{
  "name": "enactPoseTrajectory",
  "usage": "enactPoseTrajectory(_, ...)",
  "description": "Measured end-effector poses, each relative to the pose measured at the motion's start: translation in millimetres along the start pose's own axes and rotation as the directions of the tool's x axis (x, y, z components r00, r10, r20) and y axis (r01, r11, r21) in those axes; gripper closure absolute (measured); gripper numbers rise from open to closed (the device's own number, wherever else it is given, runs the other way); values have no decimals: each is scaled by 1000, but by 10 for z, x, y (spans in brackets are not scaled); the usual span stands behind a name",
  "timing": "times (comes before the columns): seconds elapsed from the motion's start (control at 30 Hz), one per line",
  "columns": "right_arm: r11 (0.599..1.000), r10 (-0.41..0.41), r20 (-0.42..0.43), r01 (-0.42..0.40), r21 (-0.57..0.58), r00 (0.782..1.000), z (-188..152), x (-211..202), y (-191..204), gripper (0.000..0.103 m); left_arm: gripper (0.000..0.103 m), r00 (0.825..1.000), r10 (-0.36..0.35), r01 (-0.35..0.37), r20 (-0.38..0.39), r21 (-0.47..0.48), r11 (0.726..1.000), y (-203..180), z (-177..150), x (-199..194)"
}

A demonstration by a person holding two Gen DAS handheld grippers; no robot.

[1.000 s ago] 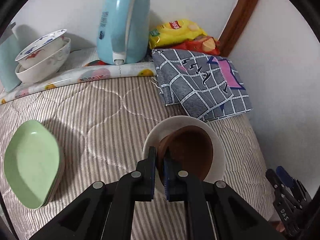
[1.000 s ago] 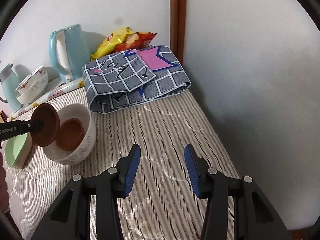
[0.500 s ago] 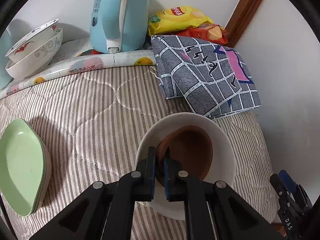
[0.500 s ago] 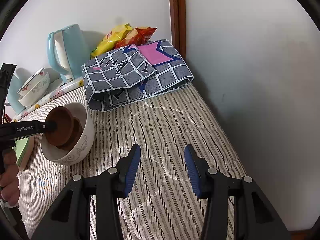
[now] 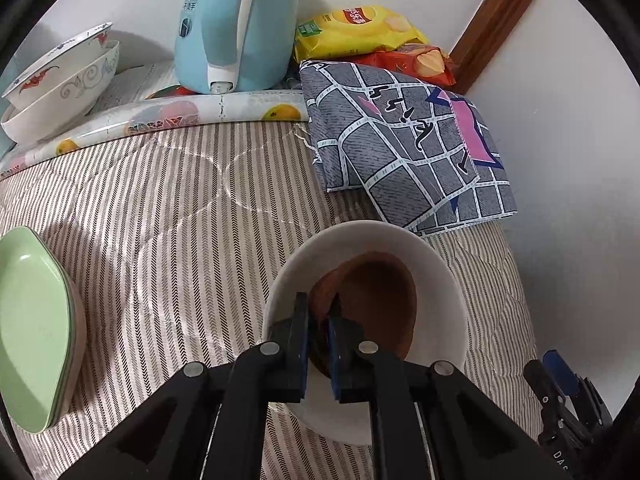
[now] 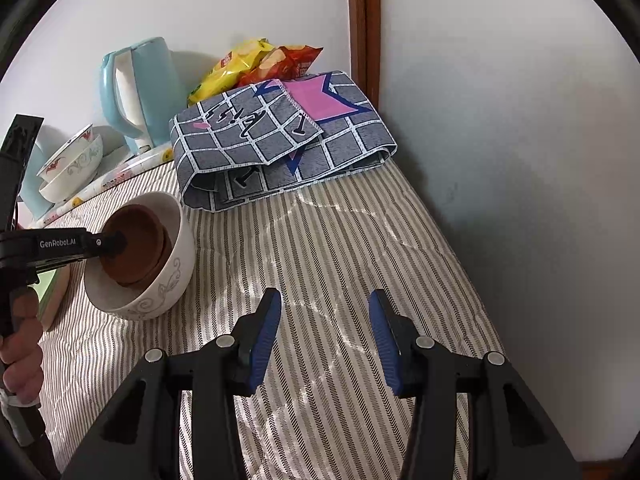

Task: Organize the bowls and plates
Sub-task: 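Open the left tool to release the dark brown bowl, then grasp the white bowl rim with the left tool while the right tool grips its opposite rim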

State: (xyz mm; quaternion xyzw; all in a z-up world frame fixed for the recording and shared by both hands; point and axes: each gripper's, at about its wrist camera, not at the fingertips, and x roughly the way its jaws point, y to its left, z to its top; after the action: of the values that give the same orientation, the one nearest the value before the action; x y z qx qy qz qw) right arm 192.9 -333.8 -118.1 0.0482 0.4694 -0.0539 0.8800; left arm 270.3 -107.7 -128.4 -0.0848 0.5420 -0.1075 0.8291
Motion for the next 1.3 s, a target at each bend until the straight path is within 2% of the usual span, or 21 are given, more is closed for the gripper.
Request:
enactPoseTrajectory(0.3,1000,2,4,-2,-19,1000,10,-25,77,58,91,1000,-10,11,-26,34,999,-22,-39,-33)
enactPoseTrajectory(0.43,999,7,5,-7,-31,1000,22,-43,141,58,81,999,-22,24,-29,66,998,-71,-58,-97)
enactPoseTrajectory(0.47,999,10,6,-10,-35,1000,25,-51,160,58,75,1000,-18,19,-23,76,997,-88,-62,-120)
enactPoseTrajectory(0.53,999,16,8,-16,-44,1000,36,-64,208,58,71,1000,4,-4,3,96,995,-121,-70,-191)
enactPoseTrajectory(0.8,996,57,21,-56,-65,998,118,-95,389,58,71,997,29,-34,70,71,997,16,-60,-424)
enactPoseTrajectory(0.97,990,123,19,-121,-72,992,199,-76,513,58,71,995,75,-78,71,35,996,182,-68,-422)
enactPoseTrajectory(1.17,981,184,-7,-184,-54,983,311,19,634,58,71,996,69,-71,62,38,997,243,-73,-349)
enactPoseTrajectory(1.3,980,190,-28,-191,-58,981,374,100,729,58,71,996,80,-82,44,45,996,233,-60,-260)
